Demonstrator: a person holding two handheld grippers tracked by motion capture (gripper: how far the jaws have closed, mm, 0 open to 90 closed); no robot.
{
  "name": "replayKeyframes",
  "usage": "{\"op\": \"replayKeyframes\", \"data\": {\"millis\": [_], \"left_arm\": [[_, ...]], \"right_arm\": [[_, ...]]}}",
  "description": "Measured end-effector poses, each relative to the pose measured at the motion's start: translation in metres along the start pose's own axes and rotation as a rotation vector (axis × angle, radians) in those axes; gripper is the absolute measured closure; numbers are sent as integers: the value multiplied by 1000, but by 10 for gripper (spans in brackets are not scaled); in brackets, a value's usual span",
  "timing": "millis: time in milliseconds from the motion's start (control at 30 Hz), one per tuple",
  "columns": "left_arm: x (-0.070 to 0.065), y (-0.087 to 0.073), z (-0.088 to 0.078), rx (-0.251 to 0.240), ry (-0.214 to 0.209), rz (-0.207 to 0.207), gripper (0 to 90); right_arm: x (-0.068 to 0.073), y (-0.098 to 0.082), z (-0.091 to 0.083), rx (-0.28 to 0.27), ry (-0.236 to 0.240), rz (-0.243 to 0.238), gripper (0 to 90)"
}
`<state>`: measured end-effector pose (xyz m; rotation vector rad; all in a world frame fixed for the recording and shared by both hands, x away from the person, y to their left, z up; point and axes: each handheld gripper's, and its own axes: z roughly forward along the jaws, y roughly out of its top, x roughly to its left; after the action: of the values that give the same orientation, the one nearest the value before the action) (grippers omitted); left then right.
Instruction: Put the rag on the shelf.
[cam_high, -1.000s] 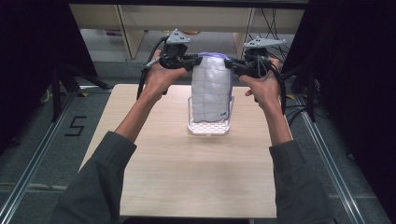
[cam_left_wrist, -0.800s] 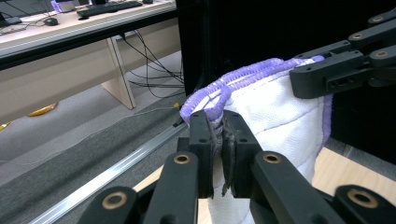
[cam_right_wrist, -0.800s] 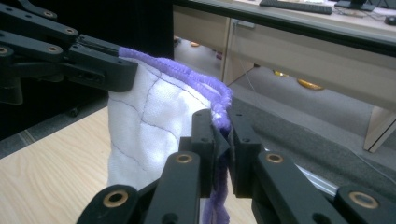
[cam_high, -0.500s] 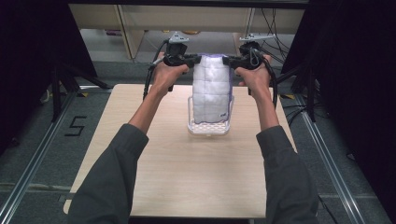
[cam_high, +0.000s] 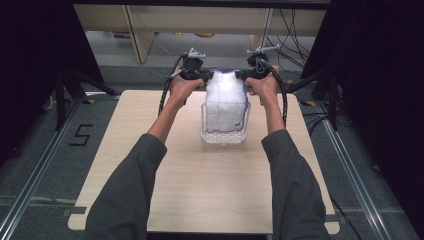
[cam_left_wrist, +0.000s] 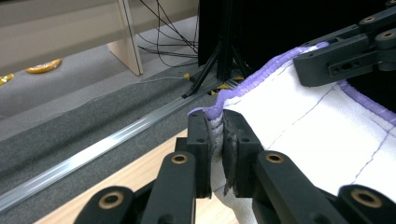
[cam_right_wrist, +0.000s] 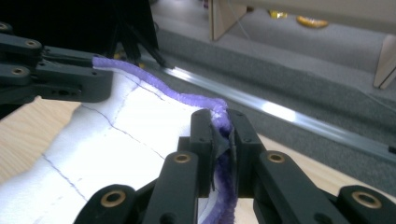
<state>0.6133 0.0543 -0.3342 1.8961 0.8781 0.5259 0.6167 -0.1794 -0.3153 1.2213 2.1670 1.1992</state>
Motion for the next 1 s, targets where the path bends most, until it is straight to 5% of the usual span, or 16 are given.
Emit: {"op": "replayKeyframes", "data": {"millis": [233,400,467,633,833,933,1000], "left_arm": [[-2,-9,5,51,-31,-12,781],[0,-18,2,91,-24,-10,635],[1,-20,-1,102,-22,-1,603],[4,-27,-12,121,-18,2,576],[14,-39,-28,107,-11,-35,539],[19,-45,-36,106,-3,-46,524],[22,-49,-40,106,-11,-59,514]], "right_arm": [[-3,-12,13,70,-23,21,772],[-6,-20,16,92,-37,38,660],[-10,-20,10,86,-50,70,628],[-17,-20,-3,56,-54,52,622],[-18,-21,-24,38,-60,75,608],[-22,-23,-32,7,-49,30,605],[-21,-24,-36,8,-49,49,601]]}}
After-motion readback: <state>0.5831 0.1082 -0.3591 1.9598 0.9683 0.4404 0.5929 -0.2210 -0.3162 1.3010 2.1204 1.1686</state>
